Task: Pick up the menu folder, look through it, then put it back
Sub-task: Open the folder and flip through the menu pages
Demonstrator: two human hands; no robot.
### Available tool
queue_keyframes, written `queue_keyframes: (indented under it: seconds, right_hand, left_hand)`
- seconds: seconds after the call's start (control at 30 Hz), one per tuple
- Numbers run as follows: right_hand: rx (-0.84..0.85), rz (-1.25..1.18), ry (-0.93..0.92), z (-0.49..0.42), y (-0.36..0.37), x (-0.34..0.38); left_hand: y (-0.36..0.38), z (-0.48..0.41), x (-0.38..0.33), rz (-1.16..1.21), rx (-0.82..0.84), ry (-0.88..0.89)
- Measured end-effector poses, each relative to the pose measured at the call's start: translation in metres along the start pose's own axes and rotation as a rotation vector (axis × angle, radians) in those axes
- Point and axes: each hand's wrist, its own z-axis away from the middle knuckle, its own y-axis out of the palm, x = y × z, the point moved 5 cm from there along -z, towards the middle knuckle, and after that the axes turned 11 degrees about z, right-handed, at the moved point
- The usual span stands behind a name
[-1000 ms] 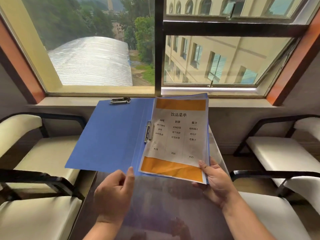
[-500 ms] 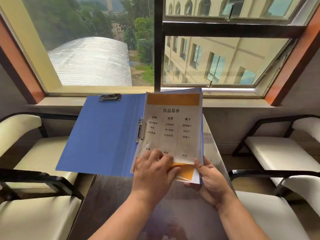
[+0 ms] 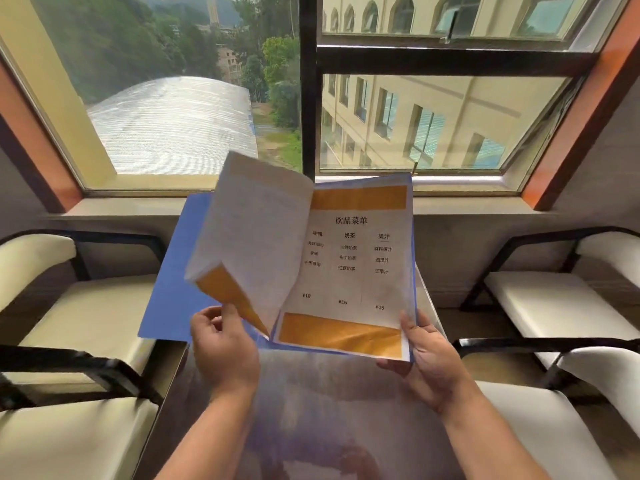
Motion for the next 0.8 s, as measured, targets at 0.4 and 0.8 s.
queue_keyframes:
  seconds: [0.4, 0.8]
  right_hand:
    - [0.075, -0.050, 0.023, -0.004, 0.025, -0.003]
    - [0.089, -0.014, 0.020, 0.004, 0.020, -0.001]
  left_hand:
    - [0.073, 0.083, -0.025, -0.845, 0.857, 0.760]
    - [0.073, 0.082, -0.021, -0.635, 0.751, 0.818]
